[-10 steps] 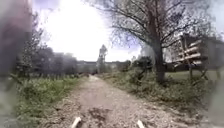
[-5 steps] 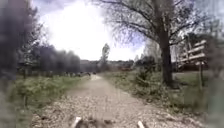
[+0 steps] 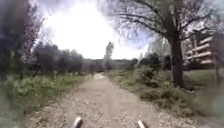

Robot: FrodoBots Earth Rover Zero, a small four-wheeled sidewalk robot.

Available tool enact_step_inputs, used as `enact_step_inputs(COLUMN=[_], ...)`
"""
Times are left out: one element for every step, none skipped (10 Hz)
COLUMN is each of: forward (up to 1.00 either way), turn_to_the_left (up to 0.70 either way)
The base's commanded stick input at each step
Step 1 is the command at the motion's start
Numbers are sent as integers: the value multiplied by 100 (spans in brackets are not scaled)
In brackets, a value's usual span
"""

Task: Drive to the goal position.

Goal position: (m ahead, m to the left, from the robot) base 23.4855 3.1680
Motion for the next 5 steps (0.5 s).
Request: enact_step_inputs(forward=[70, 70, 70, 70, 70], turn_to_the_left=[0, 0, 0, 0, 0])
